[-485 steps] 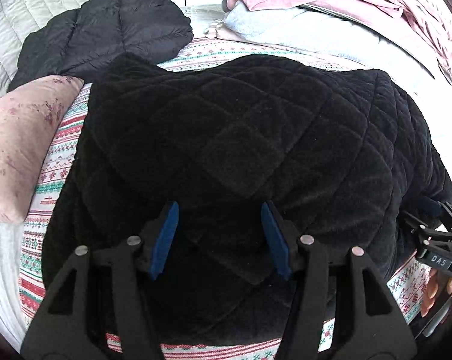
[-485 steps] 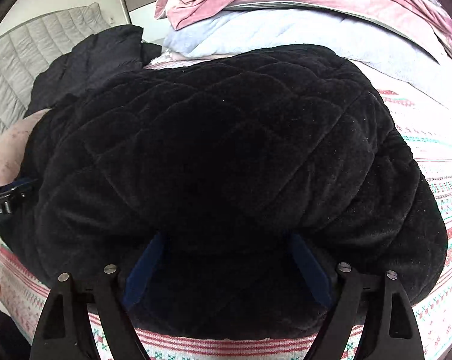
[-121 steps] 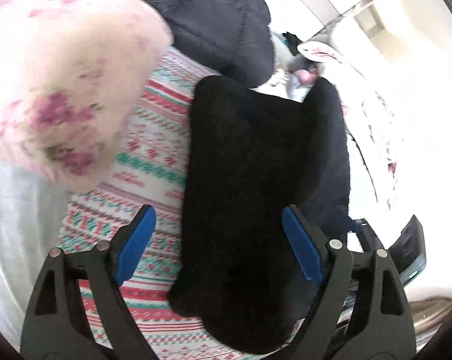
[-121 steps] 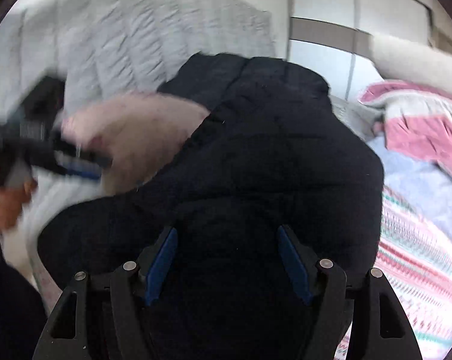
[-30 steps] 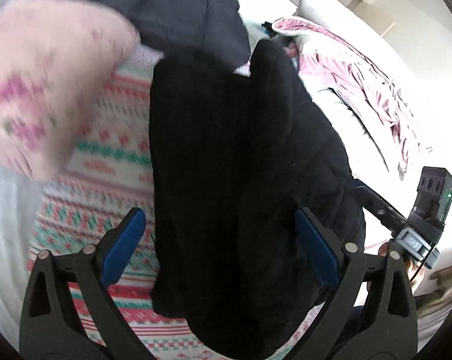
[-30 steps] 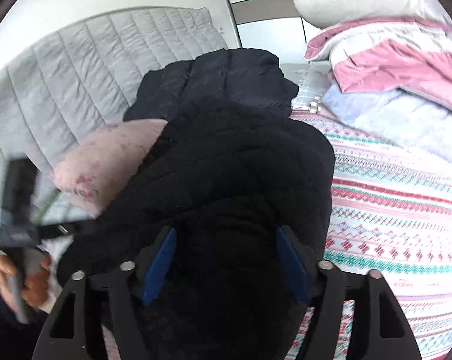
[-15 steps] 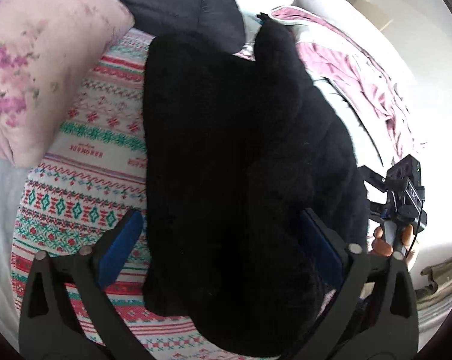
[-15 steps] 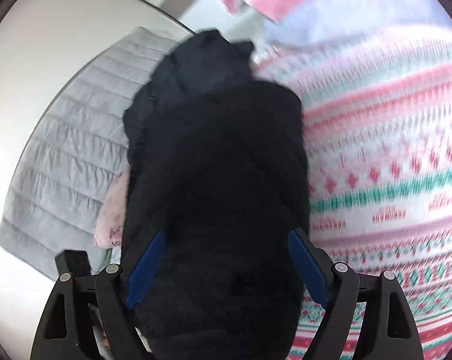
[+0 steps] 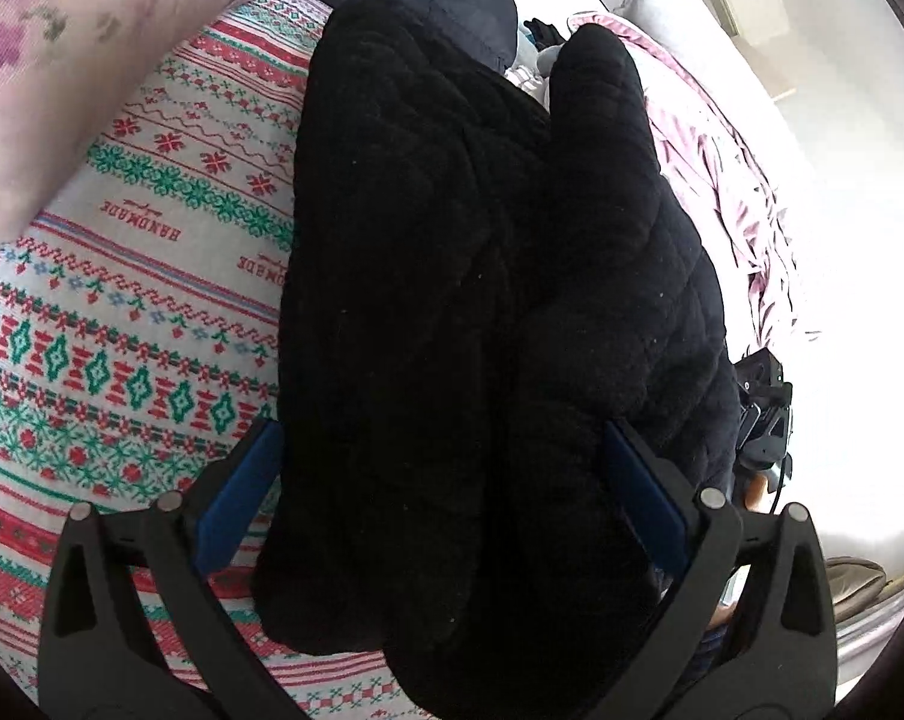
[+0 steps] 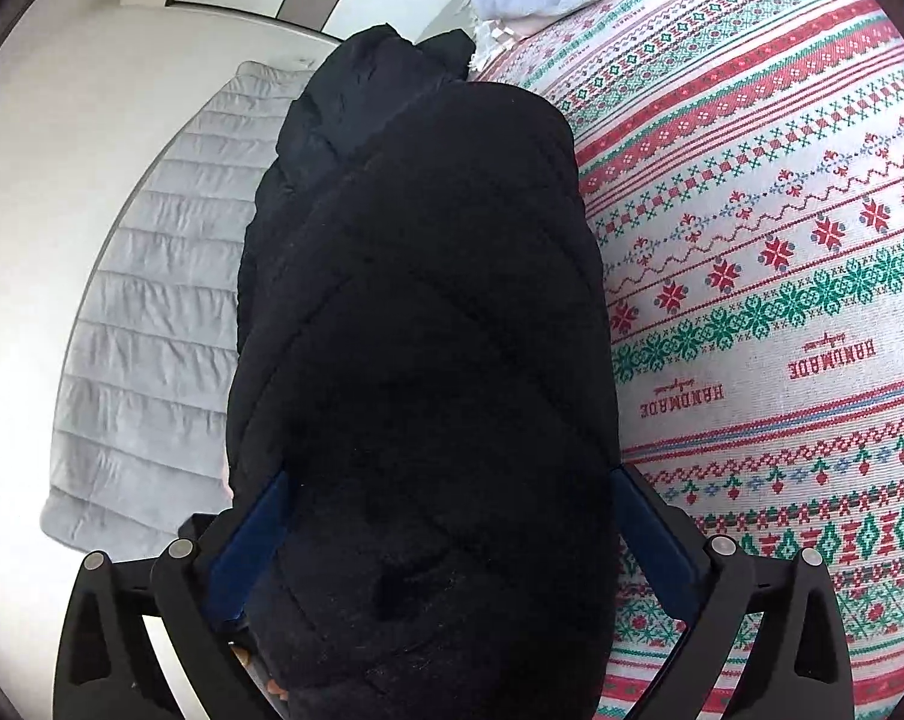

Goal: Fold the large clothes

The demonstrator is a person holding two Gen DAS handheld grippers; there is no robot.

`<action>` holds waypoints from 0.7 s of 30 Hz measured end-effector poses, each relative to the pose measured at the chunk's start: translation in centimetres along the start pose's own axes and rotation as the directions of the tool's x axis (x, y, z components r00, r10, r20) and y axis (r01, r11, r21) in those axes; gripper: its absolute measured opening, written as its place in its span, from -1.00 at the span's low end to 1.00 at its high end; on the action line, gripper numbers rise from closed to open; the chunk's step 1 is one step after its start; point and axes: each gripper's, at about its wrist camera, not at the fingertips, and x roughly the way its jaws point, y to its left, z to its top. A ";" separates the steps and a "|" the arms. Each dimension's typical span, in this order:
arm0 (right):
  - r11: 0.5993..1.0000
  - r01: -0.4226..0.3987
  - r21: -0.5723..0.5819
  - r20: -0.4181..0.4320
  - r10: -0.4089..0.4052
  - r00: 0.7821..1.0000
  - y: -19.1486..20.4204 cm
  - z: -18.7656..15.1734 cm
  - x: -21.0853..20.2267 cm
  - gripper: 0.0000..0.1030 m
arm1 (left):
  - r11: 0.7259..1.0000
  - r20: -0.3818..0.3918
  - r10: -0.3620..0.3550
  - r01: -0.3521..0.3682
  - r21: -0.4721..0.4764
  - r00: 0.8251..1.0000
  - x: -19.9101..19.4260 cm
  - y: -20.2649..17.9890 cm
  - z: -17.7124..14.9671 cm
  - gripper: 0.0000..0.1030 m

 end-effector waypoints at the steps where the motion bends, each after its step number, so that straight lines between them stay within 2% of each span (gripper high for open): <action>1: 1.000 -0.001 0.000 0.002 0.001 1.000 -0.2 -0.1 0.0 1.00 | 1.000 0.004 -0.003 0.004 -0.003 1.000 0.0 -0.1 -0.1 1.00; 6: 1.000 -0.022 0.002 -0.010 0.022 1.000 -0.8 0.1 0.2 1.00 | 0.999 -0.003 -0.029 0.029 -0.015 1.000 0.4 -0.4 -0.3 1.00; 13: 1.000 -0.030 0.006 -0.016 0.030 0.999 -1.0 -0.1 0.8 1.00 | 0.999 -0.008 -0.023 0.023 -0.030 1.000 1.2 -0.8 -0.7 1.00; 21: 0.997 -0.080 0.018 -0.011 0.080 0.997 -1.3 0.0 1.8 1.00 | 0.997 -0.025 -0.046 0.045 -0.062 0.999 1.8 -1.0 -0.1 1.00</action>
